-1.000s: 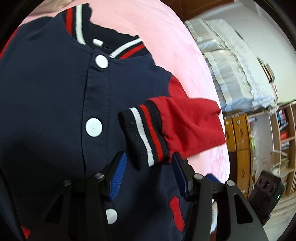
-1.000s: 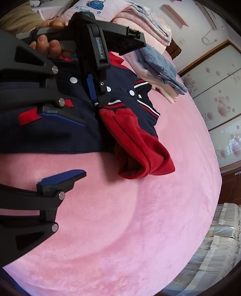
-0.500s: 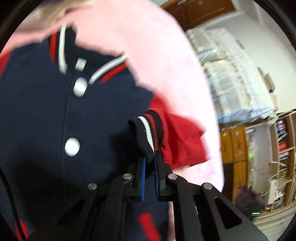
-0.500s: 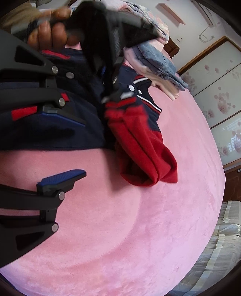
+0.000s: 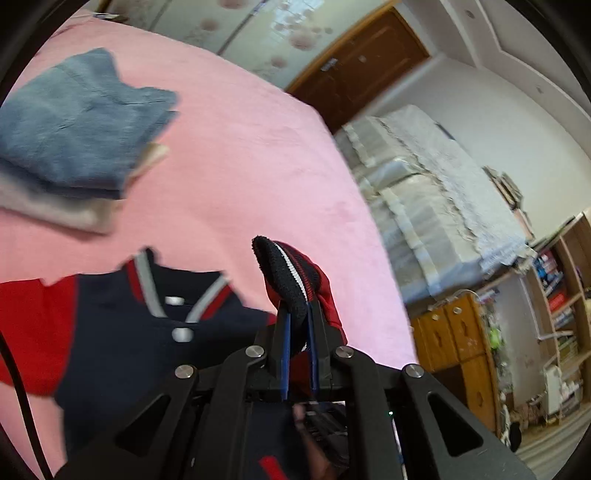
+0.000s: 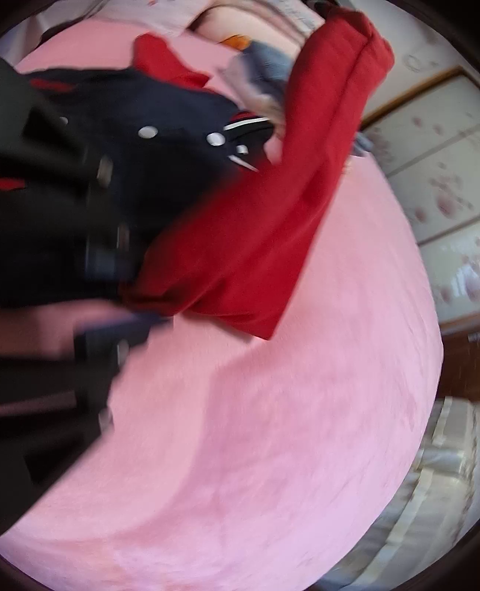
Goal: Fold large clothes
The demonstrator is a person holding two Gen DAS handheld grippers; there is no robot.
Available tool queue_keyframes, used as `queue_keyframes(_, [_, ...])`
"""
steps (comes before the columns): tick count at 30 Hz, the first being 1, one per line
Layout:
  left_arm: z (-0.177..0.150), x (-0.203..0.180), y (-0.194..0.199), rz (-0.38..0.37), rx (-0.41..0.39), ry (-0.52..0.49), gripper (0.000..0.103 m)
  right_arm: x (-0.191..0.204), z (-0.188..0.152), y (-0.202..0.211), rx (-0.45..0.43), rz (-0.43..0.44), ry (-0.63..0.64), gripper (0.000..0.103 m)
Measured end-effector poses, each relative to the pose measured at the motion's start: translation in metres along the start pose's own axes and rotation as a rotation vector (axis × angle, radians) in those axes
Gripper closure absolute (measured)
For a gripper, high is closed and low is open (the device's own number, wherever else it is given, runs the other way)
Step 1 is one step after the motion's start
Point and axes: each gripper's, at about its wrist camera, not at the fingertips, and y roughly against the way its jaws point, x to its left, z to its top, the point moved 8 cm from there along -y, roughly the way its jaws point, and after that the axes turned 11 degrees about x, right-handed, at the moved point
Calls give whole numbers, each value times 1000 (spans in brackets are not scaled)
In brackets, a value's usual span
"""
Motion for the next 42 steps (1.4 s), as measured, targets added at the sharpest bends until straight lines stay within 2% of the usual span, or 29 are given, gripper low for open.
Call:
queue_keyframes(3, [-14, 55, 1, 95, 31, 26, 97, 6, -7, 1, -12, -57, 49, 94])
queue_keyframes(7, [-53, 139, -24, 246, 136, 84, 97, 7, -17, 3, 6, -101, 104, 90])
queue_keyframes(9, [-75, 172, -40, 286, 210, 119, 94, 10, -20, 6, 15, -108, 114, 70])
queue_keyframes(10, [-82, 182, -43, 286, 223, 129, 92, 8, -22, 9, 19, -110, 113, 57])
queue_keyframes(11, [-87, 186, -44, 256, 222, 140, 92, 8, -24, 11, 22, -104, 111, 50])
queue_keyframes(12, [-90, 185, -43, 235, 215, 139, 90, 8, -26, 16, 30, -83, 110, 49])
queue_keyframes(14, [-88, 182, -40, 222, 213, 123, 78, 8, -29, 23, 45, -40, 110, 49])
queue_keyframes(16, [-85, 179, -36, 215, 201, 93, 53, 9, -30, 32, 61, 24, 111, 49])
queue_keyframes(18, [-78, 175, -32, 237, 176, 61, 47, 9, -28, 44, 58, 80, 108, 49])
queue_keyframes(21, [-66, 178, -40, 246, 181, 68, 47, 7, -17, 56, 31, 123, 72, 49])
queue_keyframes(26, [-52, 179, -63, 226, 205, 86, 47, -5, 21, 37, 7, 101, 4, 49])
queue_keyframes(30, [-47, 176, -68, 228, 208, 69, 62, -5, 48, 1, 51, 130, -41, 49])
queue_keyframes(31, [-49, 175, -68, 226, 210, 64, 72, -5, 51, -8, 69, 133, -38, 55])
queue_keyframes(32, [-48, 173, -69, 222, 212, 59, 76, -4, 54, -17, 82, 135, -24, 89])
queue_keyframes(33, [-48, 172, -69, 221, 210, 57, 82, -2, 58, -24, 94, 120, 6, 98])
queue_keyframes(34, [-48, 174, -67, 229, 200, 53, 93, -1, 62, -25, 90, 98, 26, 98])
queue_keyframes(35, [-47, 176, -67, 254, 196, 49, 95, 0, 67, -23, 61, 85, 40, 98])
queue_keyframes(37, [-52, 184, -72, 265, 213, 61, 95, 1, 77, -17, -4, 41, 81, 98])
queue_keyframes(40, [-54, 187, -73, 263, 214, 72, 93, -1, 73, -35, 52, 8, 96, 97])
queue_keyframes(42, [-55, 183, -67, 287, 206, 58, 91, -4, 69, -33, 63, 15, 78, 84])
